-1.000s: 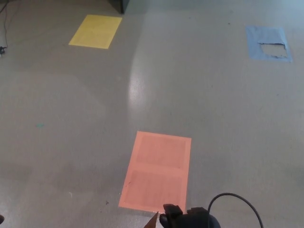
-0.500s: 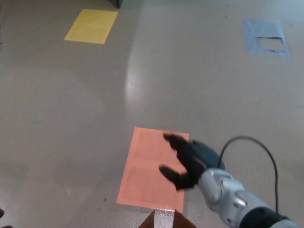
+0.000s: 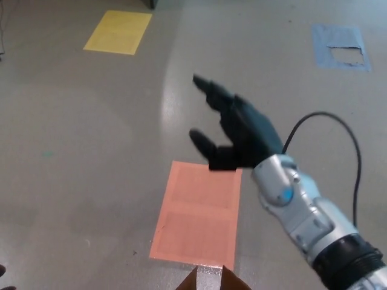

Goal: An air pump is kept on top of a storage box on the floor and the robot uses its right hand to press down on the handle of the pump to compress it

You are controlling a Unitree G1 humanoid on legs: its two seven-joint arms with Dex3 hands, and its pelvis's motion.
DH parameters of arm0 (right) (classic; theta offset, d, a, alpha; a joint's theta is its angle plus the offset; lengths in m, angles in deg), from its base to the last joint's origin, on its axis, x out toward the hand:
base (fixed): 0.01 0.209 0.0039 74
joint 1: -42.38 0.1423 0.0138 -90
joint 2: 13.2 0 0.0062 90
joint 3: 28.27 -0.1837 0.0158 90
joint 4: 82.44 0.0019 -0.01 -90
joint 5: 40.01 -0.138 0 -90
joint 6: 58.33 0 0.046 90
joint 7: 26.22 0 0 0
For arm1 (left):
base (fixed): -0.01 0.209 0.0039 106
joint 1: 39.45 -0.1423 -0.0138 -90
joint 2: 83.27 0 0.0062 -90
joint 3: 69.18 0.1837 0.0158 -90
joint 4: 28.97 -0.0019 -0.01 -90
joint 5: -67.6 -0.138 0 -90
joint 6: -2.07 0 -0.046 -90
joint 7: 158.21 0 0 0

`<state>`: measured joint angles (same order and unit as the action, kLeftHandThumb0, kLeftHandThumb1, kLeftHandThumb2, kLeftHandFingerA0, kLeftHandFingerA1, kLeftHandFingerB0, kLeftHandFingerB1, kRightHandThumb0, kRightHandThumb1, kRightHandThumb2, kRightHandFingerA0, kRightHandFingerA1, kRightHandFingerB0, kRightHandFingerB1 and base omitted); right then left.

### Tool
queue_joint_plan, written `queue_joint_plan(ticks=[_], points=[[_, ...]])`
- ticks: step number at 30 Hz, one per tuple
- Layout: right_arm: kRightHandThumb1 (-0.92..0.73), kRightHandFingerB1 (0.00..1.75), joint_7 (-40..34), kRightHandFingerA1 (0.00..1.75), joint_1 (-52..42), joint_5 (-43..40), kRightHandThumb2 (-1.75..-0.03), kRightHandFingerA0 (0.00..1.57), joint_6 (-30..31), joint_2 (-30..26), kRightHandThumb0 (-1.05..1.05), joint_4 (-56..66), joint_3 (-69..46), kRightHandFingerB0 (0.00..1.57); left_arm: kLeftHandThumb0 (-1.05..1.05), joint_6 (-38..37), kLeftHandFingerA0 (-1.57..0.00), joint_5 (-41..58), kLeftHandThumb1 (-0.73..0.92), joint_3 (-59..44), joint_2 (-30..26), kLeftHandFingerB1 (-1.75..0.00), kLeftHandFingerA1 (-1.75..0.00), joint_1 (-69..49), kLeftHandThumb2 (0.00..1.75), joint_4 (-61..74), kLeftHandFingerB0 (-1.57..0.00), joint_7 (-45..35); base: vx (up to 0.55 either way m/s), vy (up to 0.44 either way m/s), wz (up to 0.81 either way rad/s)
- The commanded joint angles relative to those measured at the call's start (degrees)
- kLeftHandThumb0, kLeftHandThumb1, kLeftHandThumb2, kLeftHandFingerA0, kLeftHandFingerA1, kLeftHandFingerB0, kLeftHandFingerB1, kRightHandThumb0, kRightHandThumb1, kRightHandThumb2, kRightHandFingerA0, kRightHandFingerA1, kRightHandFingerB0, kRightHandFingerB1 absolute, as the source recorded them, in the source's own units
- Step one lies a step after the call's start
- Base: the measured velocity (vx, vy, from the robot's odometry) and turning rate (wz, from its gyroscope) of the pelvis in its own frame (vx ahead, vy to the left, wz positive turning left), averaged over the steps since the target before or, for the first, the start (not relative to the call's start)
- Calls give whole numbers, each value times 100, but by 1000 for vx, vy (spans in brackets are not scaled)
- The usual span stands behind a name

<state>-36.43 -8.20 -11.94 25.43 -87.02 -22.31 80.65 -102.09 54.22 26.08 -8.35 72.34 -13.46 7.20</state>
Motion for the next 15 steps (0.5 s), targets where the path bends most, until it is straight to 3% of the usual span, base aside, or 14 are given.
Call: queue_joint_plan(ticks=[1,7,10,11,14,15], points=[[-81,18,838,24,-854,-1246,-110,6,362,-1003,-82,2640,-1587,6,-78,-47,-29,-73,73,-1,-196,-33,-47,-41,63,-34,-30,34,0,0,0],[-78,25,693,27,-1715,-1512,-108,5,150,-1424,-76,2209,-2445,5,-78,52,-27,-94,73,28,-152,-34,-47,-66,62,-65,-29,13,0,0,0],[-77,25,628,27,-2034,-1892,-108,0,-107,-1435,-76,1401,-2910,10,-78,8,-27,-93,73,24,-151,-33,-47,-108,63,-82,-30,16,0,0,0],[-92,24,589,27,-2120,-1928,-68,7,-235,-1443,-66,1069,-3017,6,-78,9,-27,-91,73,21,-153,-33,-47,-119,63,-87,-29,21,0,0,0],[-87,21,545,29,-2243,-1978,-71,8,-431,-1432,-67,579,-3196,8,-78,-3,-27,-106,73,36,-164,-33,-47,-124,63,-87,-29,23,0,0,0],[-73,35,361,44,-2350,-1899,-106,1,-516,-1446,-67,171,-3278,7,-77,-50,-29,-132,74,62,-166,-32,-46,-162,63,-74,-29,48,0,0,0]])
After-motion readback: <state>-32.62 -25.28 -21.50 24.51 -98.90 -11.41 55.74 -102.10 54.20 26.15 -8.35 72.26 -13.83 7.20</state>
